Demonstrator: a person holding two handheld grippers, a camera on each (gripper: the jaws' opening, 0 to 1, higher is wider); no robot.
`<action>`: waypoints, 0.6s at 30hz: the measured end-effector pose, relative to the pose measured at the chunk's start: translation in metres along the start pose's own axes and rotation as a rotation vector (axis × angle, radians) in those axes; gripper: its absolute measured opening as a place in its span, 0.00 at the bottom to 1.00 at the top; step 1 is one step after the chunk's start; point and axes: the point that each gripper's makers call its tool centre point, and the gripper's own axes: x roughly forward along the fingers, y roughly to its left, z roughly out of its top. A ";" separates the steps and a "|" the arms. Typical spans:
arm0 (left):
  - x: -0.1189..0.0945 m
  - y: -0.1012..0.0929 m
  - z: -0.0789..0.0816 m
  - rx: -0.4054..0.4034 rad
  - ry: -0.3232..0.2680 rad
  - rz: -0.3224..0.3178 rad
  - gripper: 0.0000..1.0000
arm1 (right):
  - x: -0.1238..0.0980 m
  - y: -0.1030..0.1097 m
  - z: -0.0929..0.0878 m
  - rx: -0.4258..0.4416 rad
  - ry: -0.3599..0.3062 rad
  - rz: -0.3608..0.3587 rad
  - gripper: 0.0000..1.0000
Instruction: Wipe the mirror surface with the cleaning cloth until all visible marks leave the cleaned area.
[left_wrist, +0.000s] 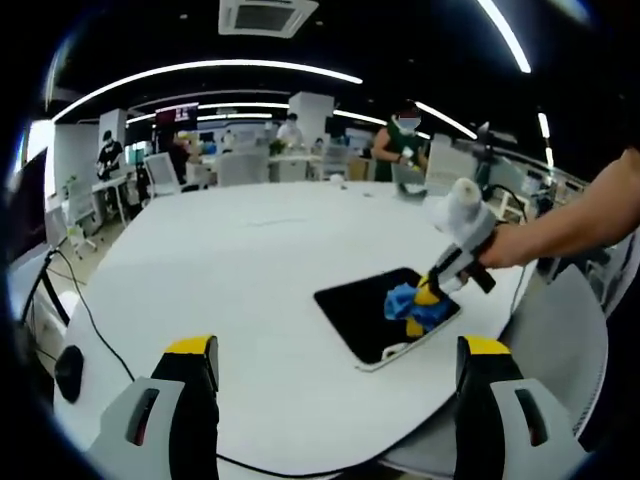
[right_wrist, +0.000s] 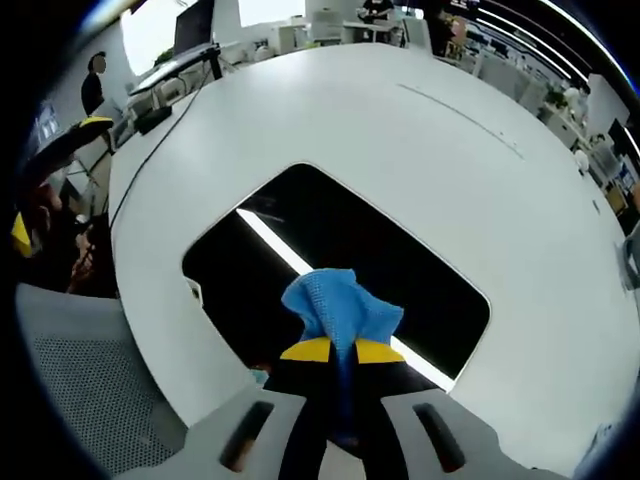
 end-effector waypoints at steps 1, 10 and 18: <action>0.000 0.001 0.000 -0.005 0.000 0.000 0.99 | -0.001 0.001 -0.001 -0.001 -0.001 0.001 0.01; 0.006 0.009 0.007 0.012 -0.010 -0.009 0.99 | -0.004 0.013 -0.007 0.007 -0.006 0.011 0.01; 0.013 0.021 0.005 0.008 -0.005 0.007 0.99 | -0.007 0.021 -0.013 0.001 0.013 0.023 0.01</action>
